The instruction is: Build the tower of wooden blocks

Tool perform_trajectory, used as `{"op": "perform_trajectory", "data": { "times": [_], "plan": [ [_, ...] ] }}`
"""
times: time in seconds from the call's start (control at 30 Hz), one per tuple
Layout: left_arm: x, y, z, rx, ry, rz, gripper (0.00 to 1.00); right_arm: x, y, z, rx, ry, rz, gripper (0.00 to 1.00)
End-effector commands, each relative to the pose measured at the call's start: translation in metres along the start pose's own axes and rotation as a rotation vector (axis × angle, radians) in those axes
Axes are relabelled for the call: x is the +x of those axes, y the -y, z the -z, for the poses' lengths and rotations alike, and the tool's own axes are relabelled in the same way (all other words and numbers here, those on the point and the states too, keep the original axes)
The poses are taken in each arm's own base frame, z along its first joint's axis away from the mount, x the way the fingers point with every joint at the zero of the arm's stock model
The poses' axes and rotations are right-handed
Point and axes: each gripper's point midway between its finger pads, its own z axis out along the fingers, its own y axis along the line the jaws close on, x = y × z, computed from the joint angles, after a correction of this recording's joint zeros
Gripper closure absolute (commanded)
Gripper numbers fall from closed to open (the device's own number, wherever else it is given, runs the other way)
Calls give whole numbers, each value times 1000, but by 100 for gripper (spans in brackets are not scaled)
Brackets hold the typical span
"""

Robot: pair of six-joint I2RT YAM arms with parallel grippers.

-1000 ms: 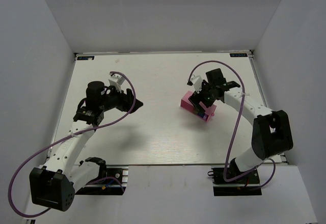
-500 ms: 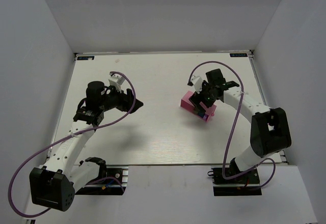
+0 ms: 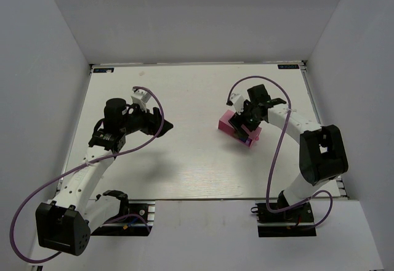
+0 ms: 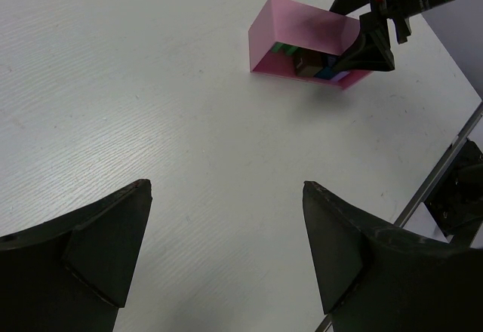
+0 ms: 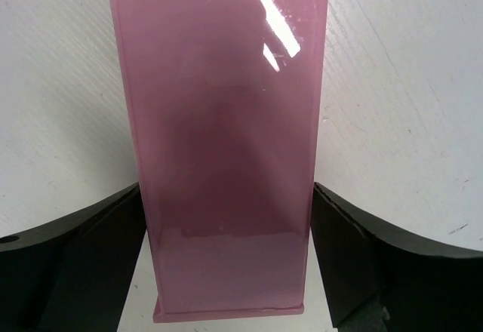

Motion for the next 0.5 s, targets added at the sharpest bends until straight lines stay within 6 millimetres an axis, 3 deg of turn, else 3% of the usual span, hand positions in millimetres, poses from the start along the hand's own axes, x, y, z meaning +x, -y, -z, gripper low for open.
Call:
{"op": "perform_trajectory", "data": {
  "times": [0.0,0.3,0.37,0.47],
  "plan": [
    [-12,10,5,33,39,-35,9,-5,4,1,4,18,-2,14],
    [-12,10,5,33,39,-35,9,-5,2,-1,-12,18,-3,26],
    [-12,10,5,33,39,-35,9,-4,2,-1,-14,14,-5,13],
    [-12,12,5,42,37,-36,9,-8,2,0,-21,23,-3,10]
  ]
}}
